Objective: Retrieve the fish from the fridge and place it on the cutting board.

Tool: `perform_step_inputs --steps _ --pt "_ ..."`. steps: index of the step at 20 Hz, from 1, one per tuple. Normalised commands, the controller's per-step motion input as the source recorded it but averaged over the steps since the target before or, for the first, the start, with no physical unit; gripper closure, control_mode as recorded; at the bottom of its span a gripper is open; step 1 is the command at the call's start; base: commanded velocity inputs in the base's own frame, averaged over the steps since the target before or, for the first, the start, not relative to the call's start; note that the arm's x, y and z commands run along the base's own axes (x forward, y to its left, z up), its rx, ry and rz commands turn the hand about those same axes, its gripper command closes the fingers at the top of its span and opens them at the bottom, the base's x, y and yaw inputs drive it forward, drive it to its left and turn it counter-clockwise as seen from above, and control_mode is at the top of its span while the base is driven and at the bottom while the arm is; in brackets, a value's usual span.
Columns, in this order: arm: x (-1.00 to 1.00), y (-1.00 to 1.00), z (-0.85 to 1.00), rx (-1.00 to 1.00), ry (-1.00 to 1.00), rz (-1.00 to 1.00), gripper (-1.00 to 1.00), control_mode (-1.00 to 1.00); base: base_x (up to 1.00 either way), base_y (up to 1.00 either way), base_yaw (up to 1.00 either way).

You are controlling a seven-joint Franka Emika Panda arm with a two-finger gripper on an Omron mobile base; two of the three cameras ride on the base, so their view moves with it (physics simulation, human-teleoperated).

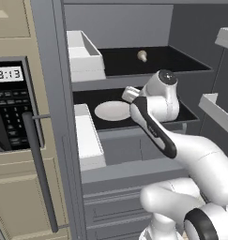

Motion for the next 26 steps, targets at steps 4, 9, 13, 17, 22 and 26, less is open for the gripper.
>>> perform_step_inputs --steps 4,9,13,17,22,26 --pt "-0.45 0.00 0.00 -0.05 0.11 0.00 1.00 -1.00 0.00 0.00 0.00" --pt "-0.62 0.00 0.00 -0.06 0.09 0.00 1.00 -1.00 0.00 0.00 0.00" --pt "-0.61 0.00 -0.06 -0.11 0.04 0.00 1.00 -1.00 0.00 0.00 0.00" --pt "-0.50 -0.18 -0.14 -0.14 0.00 0.01 1.00 -1.00 0.00 0.00 0.00" --pt "-0.22 -0.48 0.00 -0.10 0.09 0.04 1.00 -1.00 0.00 0.00 0.00" --pt "-0.15 -0.64 0.00 -0.07 0.12 0.07 1.00 -1.00 0.00 0.00 0.00"
